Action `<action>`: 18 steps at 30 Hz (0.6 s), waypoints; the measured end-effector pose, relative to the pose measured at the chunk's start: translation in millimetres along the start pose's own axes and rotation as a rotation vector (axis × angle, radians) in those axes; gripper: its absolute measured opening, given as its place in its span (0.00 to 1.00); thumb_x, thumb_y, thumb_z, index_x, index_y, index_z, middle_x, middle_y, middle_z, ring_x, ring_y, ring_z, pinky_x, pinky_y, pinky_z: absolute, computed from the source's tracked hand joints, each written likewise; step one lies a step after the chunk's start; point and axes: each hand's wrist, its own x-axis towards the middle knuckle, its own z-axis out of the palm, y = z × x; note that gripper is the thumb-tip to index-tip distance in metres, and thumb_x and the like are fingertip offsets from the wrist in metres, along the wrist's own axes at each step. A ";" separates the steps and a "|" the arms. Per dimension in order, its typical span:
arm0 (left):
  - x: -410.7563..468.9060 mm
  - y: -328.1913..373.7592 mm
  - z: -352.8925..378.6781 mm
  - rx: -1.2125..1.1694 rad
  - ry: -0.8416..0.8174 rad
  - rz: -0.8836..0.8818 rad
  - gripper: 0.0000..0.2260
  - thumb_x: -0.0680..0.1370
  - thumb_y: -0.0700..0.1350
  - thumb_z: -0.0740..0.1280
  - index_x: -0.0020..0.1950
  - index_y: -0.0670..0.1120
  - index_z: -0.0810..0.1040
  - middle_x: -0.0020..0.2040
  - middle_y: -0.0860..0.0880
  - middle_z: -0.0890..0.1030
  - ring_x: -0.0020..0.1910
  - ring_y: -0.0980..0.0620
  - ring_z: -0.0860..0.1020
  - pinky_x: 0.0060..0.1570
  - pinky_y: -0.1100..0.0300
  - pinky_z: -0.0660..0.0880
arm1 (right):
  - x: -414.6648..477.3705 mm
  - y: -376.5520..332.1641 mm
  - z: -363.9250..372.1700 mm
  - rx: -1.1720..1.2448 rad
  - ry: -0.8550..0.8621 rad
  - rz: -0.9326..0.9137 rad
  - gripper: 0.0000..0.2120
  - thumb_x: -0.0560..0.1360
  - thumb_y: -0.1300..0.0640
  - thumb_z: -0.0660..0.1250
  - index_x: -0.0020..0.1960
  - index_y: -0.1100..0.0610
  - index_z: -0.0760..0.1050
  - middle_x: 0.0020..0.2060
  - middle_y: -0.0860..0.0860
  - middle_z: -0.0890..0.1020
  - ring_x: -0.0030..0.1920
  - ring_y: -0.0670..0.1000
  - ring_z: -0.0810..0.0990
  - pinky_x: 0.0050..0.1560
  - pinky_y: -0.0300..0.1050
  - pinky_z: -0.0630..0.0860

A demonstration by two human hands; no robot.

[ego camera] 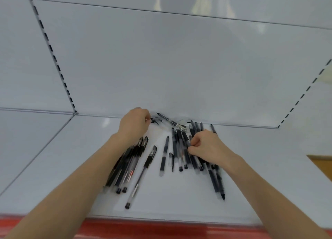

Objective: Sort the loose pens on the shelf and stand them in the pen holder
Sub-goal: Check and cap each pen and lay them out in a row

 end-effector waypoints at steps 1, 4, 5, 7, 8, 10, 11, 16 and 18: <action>7.8 -1.0 3.3 0.012 -0.009 0.013 0.10 0.78 0.40 0.61 0.56 0.41 0.78 0.55 0.41 0.77 0.54 0.43 0.75 0.52 0.54 0.70 | -1.0 1.3 -0.5 0.029 0.022 0.002 0.10 0.72 0.60 0.65 0.46 0.68 0.77 0.42 0.63 0.82 0.39 0.57 0.79 0.35 0.36 0.68; 23.5 -3.2 11.4 0.060 -0.068 0.020 0.10 0.76 0.39 0.61 0.54 0.39 0.78 0.54 0.40 0.77 0.54 0.41 0.75 0.50 0.54 0.70 | -3.1 3.0 -2.8 0.161 0.105 -0.005 0.04 0.73 0.57 0.65 0.46 0.56 0.75 0.36 0.47 0.78 0.35 0.42 0.74 0.33 0.32 0.66; 26.6 -3.4 13.1 0.062 -0.087 0.010 0.09 0.75 0.39 0.62 0.53 0.39 0.78 0.54 0.40 0.78 0.53 0.41 0.75 0.49 0.55 0.71 | -2.3 4.5 -2.9 0.199 0.124 -0.010 0.04 0.73 0.57 0.64 0.46 0.55 0.75 0.35 0.46 0.77 0.35 0.41 0.73 0.33 0.32 0.65; 30.9 -2.8 14.8 0.046 -0.103 -0.010 0.09 0.74 0.40 0.64 0.51 0.38 0.78 0.53 0.40 0.78 0.53 0.41 0.76 0.48 0.56 0.71 | -1.5 5.7 -2.5 0.255 0.142 -0.020 0.04 0.73 0.57 0.64 0.46 0.55 0.75 0.34 0.46 0.77 0.34 0.43 0.73 0.34 0.34 0.66; 32.6 -1.7 15.3 0.044 -0.107 -0.014 0.09 0.73 0.39 0.64 0.51 0.38 0.77 0.53 0.40 0.79 0.53 0.41 0.76 0.47 0.57 0.70 | -1.5 5.7 -1.8 0.270 0.143 -0.024 0.04 0.73 0.57 0.64 0.46 0.54 0.75 0.34 0.47 0.77 0.34 0.43 0.73 0.34 0.34 0.66; 35.3 0.3 16.4 0.050 -0.121 -0.015 0.09 0.73 0.39 0.64 0.52 0.39 0.77 0.53 0.41 0.78 0.53 0.42 0.76 0.47 0.57 0.69 | 0.0 5.7 0.8 0.302 0.133 -0.029 0.03 0.73 0.57 0.64 0.46 0.54 0.75 0.35 0.48 0.77 0.33 0.43 0.73 0.34 0.34 0.65; 36.5 1.1 16.8 0.054 -0.131 -0.015 0.10 0.73 0.38 0.64 0.53 0.39 0.77 0.54 0.41 0.79 0.53 0.42 0.76 0.46 0.58 0.69 | 0.8 5.6 2.0 0.316 0.128 -0.034 0.03 0.72 0.57 0.64 0.45 0.54 0.75 0.35 0.48 0.78 0.33 0.43 0.73 0.34 0.34 0.65; 38.3 -0.4 19.6 0.037 -0.154 0.016 0.09 0.75 0.38 0.64 0.53 0.39 0.77 0.54 0.41 0.79 0.53 0.41 0.76 0.49 0.56 0.70 | 2.8 7.5 3.1 0.353 0.115 -0.041 0.02 0.72 0.57 0.64 0.44 0.53 0.75 0.36 0.50 0.79 0.33 0.44 0.73 0.36 0.36 0.67; 37.4 -1.2 19.6 0.019 -0.150 0.033 0.09 0.75 0.38 0.64 0.54 0.39 0.77 0.55 0.41 0.79 0.54 0.41 0.76 0.52 0.55 0.71 | 2.9 9.2 3.3 0.361 0.115 -0.041 0.02 0.72 0.57 0.64 0.43 0.52 0.75 0.37 0.50 0.79 0.33 0.45 0.73 0.36 0.37 0.67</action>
